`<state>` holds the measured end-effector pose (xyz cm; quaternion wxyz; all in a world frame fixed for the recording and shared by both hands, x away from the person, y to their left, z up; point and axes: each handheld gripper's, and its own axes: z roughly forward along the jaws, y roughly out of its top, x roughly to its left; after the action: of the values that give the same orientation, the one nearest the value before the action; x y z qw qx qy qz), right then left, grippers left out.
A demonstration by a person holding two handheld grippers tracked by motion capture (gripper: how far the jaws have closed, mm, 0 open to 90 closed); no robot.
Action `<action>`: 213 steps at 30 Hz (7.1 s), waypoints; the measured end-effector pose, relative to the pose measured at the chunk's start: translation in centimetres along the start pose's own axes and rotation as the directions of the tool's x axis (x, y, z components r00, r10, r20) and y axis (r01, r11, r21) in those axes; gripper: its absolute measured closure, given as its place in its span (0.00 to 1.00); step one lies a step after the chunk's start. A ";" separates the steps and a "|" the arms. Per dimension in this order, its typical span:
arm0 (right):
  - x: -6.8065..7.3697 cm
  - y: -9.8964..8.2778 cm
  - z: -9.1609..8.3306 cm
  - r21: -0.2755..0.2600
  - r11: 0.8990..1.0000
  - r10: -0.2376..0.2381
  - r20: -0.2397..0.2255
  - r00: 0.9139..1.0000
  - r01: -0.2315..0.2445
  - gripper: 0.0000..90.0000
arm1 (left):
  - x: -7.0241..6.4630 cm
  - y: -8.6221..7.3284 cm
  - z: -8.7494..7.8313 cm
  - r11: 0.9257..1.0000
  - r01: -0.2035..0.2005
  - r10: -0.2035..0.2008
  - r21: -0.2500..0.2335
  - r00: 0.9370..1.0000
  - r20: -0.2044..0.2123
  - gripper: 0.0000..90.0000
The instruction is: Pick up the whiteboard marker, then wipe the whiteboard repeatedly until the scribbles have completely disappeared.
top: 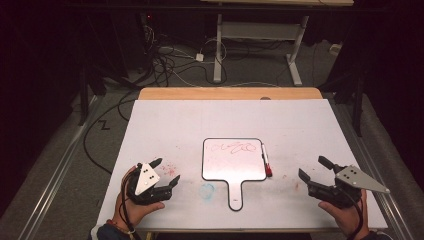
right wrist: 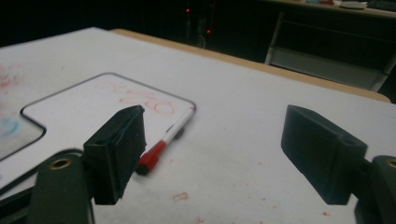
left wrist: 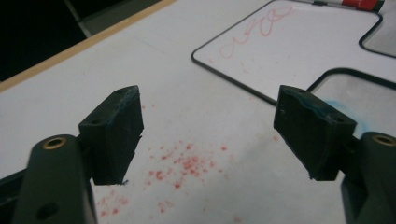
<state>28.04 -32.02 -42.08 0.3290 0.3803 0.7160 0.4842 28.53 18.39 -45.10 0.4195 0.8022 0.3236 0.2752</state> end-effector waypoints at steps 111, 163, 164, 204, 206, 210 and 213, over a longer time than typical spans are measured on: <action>10.2 4.3 11.0 0.142 0.983 -0.021 -0.534 0.845 0.114 0.90 | -4.9 9.1 8.4 0.931 0.339 -0.222 -0.135 0.821 0.527 0.83; 0.5 -1.8 3.2 0.124 0.979 -0.149 -0.091 0.985 0.159 0.31 | -0.6 8.1 7.1 0.966 0.162 -0.117 -0.201 0.969 0.220 0.87; 0.6 -1.8 3.3 0.127 0.979 -0.150 -0.098 0.984 0.162 0.31 | -0.6 8.1 7.1 0.966 0.160 -0.116 -0.201 0.970 0.215 0.87; 1.7 -2.0 4.5 0.136 0.965 -0.201 -0.162 0.966 0.224 0.32 | -1.8 10.2 17.4 0.962 0.187 -0.179 -0.201 0.982 0.057 0.87; 1.6 -2.0 4.4 0.137 0.963 -0.209 -0.158 0.965 0.231 0.32 | -1.2 10.0 17.3 0.964 0.181 -0.181 -0.193 0.983 0.017 0.87; 1.6 -1.9 4.3 0.135 0.964 -0.209 -0.152 0.966 0.230 0.32 | 0.1 9.6 16.7 0.969 0.174 -0.184 -0.173 0.982 -0.045 0.87; 1.5 -1.9 4.3 0.138 0.964 -0.207 -0.151 0.967 0.228 0.32 | 0.7 9.2 16.2 0.962 0.209 -0.218 -0.177 0.976 -0.032 0.87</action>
<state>30.42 -29.27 -45.40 0.3008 0.2897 0.8094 0.4129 43.18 6.85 -45.25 0.5061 0.7161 0.3937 0.2756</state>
